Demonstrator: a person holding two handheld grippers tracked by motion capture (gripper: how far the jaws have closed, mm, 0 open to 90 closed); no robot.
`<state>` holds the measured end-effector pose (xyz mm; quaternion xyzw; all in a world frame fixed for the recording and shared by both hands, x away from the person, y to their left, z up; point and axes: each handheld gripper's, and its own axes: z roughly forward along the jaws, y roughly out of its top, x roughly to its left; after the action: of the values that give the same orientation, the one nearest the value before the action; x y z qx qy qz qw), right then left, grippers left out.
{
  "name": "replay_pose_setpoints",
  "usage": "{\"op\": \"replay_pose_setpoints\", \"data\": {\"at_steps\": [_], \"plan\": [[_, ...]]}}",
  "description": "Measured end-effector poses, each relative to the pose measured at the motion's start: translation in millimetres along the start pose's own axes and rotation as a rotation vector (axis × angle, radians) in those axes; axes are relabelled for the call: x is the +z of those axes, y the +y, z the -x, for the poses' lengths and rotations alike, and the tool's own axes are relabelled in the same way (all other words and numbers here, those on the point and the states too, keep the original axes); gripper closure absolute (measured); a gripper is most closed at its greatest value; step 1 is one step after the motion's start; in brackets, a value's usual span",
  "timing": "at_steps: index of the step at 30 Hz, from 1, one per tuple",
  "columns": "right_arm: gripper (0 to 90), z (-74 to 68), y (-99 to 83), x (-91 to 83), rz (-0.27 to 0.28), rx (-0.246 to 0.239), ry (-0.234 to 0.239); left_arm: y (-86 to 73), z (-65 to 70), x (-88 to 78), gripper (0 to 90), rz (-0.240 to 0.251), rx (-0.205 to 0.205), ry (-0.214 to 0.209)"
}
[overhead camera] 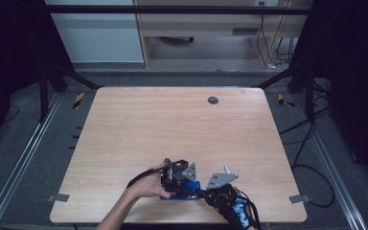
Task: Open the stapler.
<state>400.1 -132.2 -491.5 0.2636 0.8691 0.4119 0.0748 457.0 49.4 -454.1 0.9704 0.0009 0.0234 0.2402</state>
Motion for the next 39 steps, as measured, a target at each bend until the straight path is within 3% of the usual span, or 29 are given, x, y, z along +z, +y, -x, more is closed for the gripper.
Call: {"op": "replay_pose_setpoints", "data": {"at_steps": [3,7,10,28,39], "plan": [[90.0,0.5,-0.5,0.0,0.003,0.012,0.005,1.9,-0.6,0.1,65.3,-0.018,0.005,-0.003],[90.0,0.6,-0.6,-0.1,0.004,0.010,0.004,7.0,-1.1,2.3,64.2,-0.102,0.021,0.000],[90.0,0.8,-0.8,-0.1,0.005,0.006,0.005,9.0,-1.5,2.3,65.2,-0.120,0.017,-0.002],[90.0,0.7,-1.7,0.7,0.014,0.019,0.010,-2.2,-0.7,0.2,66.0,-0.014,-0.011,-0.005],[90.0,0.3,-1.6,1.1,0.016,0.014,0.007,-3.0,-1.6,-0.4,66.0,-0.002,-0.019,-0.013]]}}
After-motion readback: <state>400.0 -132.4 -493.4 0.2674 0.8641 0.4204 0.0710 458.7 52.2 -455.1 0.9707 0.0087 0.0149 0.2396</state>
